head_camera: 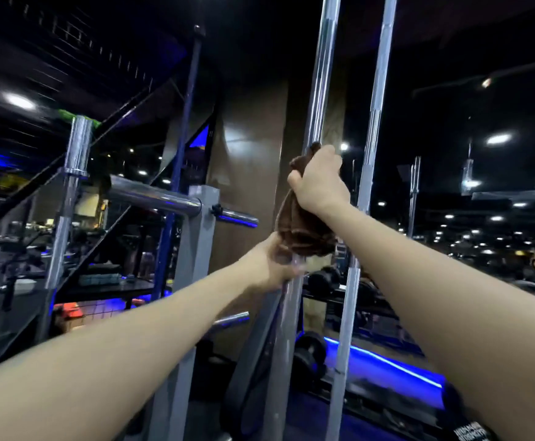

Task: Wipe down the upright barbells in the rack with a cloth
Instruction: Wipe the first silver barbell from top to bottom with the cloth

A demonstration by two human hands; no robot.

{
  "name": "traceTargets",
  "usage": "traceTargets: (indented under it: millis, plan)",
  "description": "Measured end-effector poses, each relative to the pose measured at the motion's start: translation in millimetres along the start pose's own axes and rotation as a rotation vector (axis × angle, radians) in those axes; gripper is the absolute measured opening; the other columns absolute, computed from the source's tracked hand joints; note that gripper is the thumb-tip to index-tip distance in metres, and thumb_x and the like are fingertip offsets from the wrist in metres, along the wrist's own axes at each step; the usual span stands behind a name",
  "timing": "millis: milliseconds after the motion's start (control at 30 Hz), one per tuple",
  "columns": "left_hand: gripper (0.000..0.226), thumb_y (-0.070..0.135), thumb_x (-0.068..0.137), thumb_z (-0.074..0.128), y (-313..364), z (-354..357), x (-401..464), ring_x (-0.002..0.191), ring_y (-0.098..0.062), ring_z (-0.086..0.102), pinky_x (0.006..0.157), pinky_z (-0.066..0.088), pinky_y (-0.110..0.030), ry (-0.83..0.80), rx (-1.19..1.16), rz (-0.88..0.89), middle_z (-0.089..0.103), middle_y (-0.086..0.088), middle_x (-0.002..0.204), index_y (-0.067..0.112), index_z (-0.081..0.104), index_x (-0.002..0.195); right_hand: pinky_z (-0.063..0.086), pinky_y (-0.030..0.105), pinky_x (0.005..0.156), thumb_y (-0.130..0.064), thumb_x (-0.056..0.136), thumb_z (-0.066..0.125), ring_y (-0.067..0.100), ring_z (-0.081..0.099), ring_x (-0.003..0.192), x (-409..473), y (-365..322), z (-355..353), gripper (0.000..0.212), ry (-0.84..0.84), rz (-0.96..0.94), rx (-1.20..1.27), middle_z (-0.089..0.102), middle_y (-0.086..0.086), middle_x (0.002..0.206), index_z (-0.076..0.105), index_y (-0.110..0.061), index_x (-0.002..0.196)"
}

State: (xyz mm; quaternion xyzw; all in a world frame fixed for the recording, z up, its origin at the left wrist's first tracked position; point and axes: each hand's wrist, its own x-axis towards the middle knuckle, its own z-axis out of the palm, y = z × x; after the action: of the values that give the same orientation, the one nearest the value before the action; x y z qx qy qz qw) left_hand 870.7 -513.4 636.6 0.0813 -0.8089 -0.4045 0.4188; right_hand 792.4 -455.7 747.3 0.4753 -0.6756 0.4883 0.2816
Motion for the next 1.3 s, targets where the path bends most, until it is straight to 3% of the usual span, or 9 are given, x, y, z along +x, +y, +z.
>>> traceTargets:
  millis: [100, 200, 333, 500, 700, 833, 967, 1167, 1300]
  plan:
    - [0.041, -0.004, 0.085, 0.063, -13.6, 7.0, -2.6, 0.041, 0.006, 0.046, 0.042, 0.038, -0.009, 0.072, -0.067, 0.087, 0.058, 0.004, 0.083, 0.011, 0.052, 0.122, 0.04, 0.045, 0.087, -0.028, 0.094, 0.05, 0.04, 0.049, 0.115, -16.3, 7.5, 16.1, 0.06, 0.011, -0.039, -0.025, 0.033, 0.015, 0.137, 0.02, -0.001, 0.139]
    - [0.035, -0.007, 0.082, 0.065, -22.7, 6.6, 0.5, 0.049, -0.001, 0.048, 0.044, 0.041, -0.016, 0.124, -0.055, 0.125, 0.06, 0.004, 0.072, 0.014, 0.058, 0.11, 0.037, 0.042, 0.08, -0.028, 0.094, 0.048, 0.042, 0.051, 0.112, -24.4, 17.7, 29.1, 0.061, 0.03, -0.068, -0.069, 0.031, 0.017, 0.138, 0.017, -0.002, 0.14]
    - [0.038, -0.003, 0.085, 0.065, -24.0, 6.1, 2.8, 0.059, -0.002, 0.049, 0.045, 0.042, -0.013, 0.108, -0.099, 0.128, 0.059, 0.002, 0.084, 0.017, 0.055, 0.116, 0.038, 0.045, 0.093, -0.03, 0.097, 0.044, 0.041, 0.047, 0.119, -6.4, 5.7, 18.6, 0.072, 0.02, -0.071, -0.144, 0.023, 0.019, 0.145, 0.002, -0.002, 0.148]
    - [0.067, 0.005, 0.088, 0.063, -31.1, 8.4, 6.2, 0.077, -0.007, 0.053, 0.069, 0.053, -0.031, 0.067, -0.085, 0.196, 0.056, 0.007, 0.083, 0.064, 0.037, 0.105, 0.029, 0.046, 0.107, -0.032, 0.101, 0.036, 0.039, 0.036, 0.131, 40.2, -18.6, -3.9, 0.071, 0.062, -0.036, -0.042, 0.014, 0.02, 0.153, -0.006, -0.004, 0.151]
    - [0.045, -0.001, 0.068, 0.064, -29.0, 8.1, 3.4, 0.063, -0.008, 0.053, 0.05, 0.044, -0.019, 0.056, -0.155, 0.213, 0.062, -0.006, 0.085, 0.018, 0.058, 0.109, 0.033, 0.047, 0.101, -0.033, 0.1, 0.04, 0.045, 0.036, 0.128, -41.0, 26.8, 21.8, 0.078, -0.012, -0.157, -0.045, 0.012, 0.024, 0.15, -0.012, -0.001, 0.149]
    - [0.053, 0.005, 0.071, 0.071, -28.6, 8.9, -0.3, 0.066, -0.011, 0.05, 0.05, 0.042, -0.019, 0.092, -0.111, 0.192, 0.058, -0.009, 0.089, 0.017, 0.056, 0.12, 0.027, 0.045, 0.107, -0.034, 0.1, 0.041, 0.042, 0.03, 0.134, -11.2, 16.8, 12.7, 0.08, -0.002, -0.15, -0.021, 0.011, 0.024, 0.152, -0.013, 0.001, 0.148]
    - [0.072, 0.004, 0.09, 0.06, -26.5, 7.5, -2.6, 0.073, -0.012, 0.056, 0.054, 0.046, -0.022, 0.025, -0.156, 0.112, 0.058, -0.013, 0.112, 0.052, 0.026, 0.132, 0.026, 0.044, 0.108, -0.038, 0.1, 0.042, 0.041, 0.033, 0.133, 35.3, -3.4, -1.0, 0.083, 0.018, -0.141, 0.081, 0.005, 0.023, 0.155, -0.014, 0.0, 0.148]
    - [0.045, 0.0, 0.091, 0.057, -40.4, 14.0, -33.5, 0.056, -0.004, 0.054, 0.045, 0.042, -0.016, -0.04, -0.2, -0.014, 0.059, -0.007, 0.102, 0.021, 0.05, 0.13, 0.03, 0.044, 0.104, -0.036, 0.099, 0.045, 0.042, 0.035, 0.128, -43.5, 34.2, 23.8, 0.085, -0.025, -0.224, 0.062, 0.018, 0.022, 0.146, -0.013, 0.001, 0.148]
    - [0.035, -0.003, 0.088, 0.06, -42.8, 19.1, -41.7, 0.055, -0.006, 0.055, 0.047, 0.042, -0.017, 0.003, -0.229, -0.029, 0.065, -0.002, 0.09, 0.017, 0.058, 0.116, 0.03, 0.047, 0.104, -0.037, 0.098, 0.045, 0.043, 0.035, 0.129, -76.1, 52.4, 32.3, 0.085, -0.117, -0.227, 0.101, 0.019, 0.021, 0.145, -0.014, -0.003, 0.149]
